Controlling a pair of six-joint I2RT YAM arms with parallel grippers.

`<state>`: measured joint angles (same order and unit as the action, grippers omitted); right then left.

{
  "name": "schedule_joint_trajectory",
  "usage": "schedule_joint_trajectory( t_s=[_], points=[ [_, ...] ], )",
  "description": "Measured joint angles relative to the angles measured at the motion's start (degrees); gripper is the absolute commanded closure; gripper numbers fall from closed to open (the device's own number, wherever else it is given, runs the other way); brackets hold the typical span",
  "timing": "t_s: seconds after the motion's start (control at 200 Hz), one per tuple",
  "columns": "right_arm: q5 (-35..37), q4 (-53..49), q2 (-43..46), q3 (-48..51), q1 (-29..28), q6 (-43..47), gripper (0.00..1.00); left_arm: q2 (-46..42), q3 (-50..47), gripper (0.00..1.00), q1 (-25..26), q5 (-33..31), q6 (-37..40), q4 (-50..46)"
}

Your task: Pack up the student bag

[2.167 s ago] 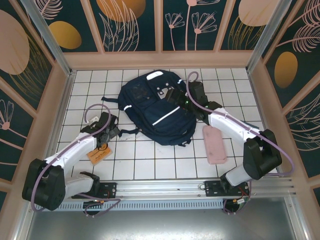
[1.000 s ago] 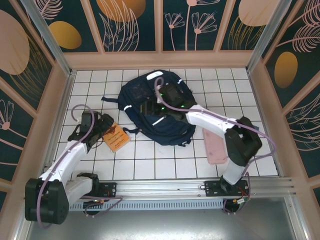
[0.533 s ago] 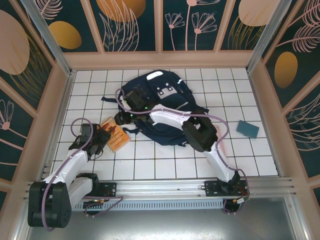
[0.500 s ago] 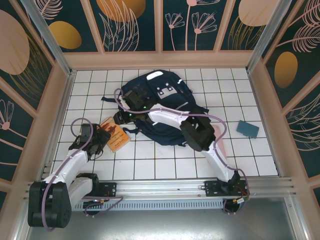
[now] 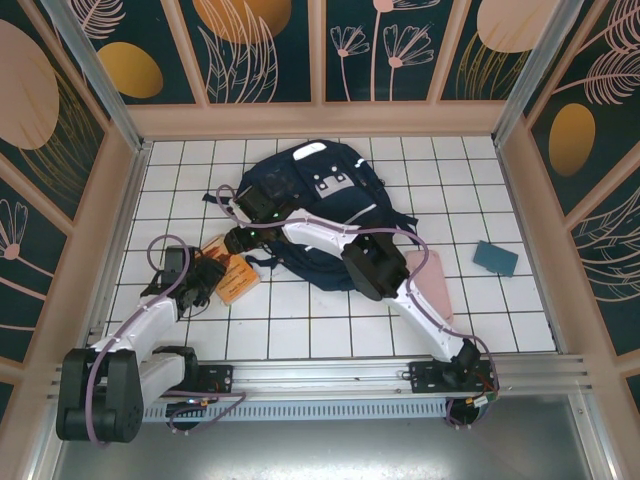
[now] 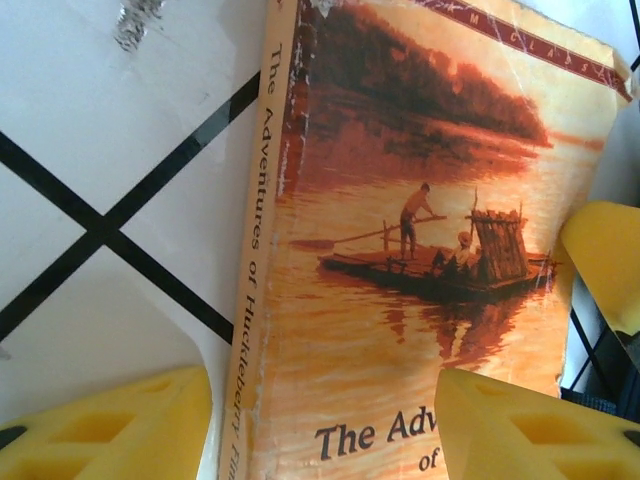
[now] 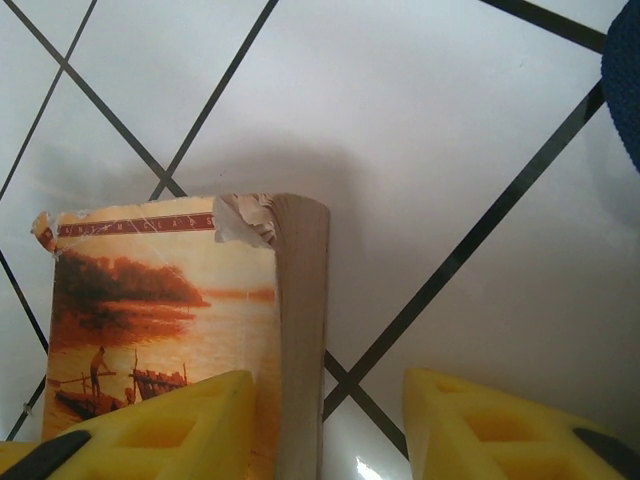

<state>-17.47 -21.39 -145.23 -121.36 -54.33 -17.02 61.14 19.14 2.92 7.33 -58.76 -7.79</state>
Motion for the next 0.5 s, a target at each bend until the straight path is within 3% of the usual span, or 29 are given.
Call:
schedule_joint_trajectory(
  t_s=[0.145,0.355,0.5],
  points=[
    [-1.16,2.14,0.11,1.70,0.17,-0.85,0.58,-0.02,-0.44,0.35,-0.35,2.32,0.02,2.10],
    [-11.47,10.82,1.73,8.20,2.84,-5.42,0.56,-1.40,-2.25,0.35,-0.44,7.87,-2.95,8.66],
    [-14.80,12.31,1.81,9.11,4.04,-7.65,0.57,-3.69,-2.23,0.36,-0.39,10.99,-5.14,11.82]
  ],
)
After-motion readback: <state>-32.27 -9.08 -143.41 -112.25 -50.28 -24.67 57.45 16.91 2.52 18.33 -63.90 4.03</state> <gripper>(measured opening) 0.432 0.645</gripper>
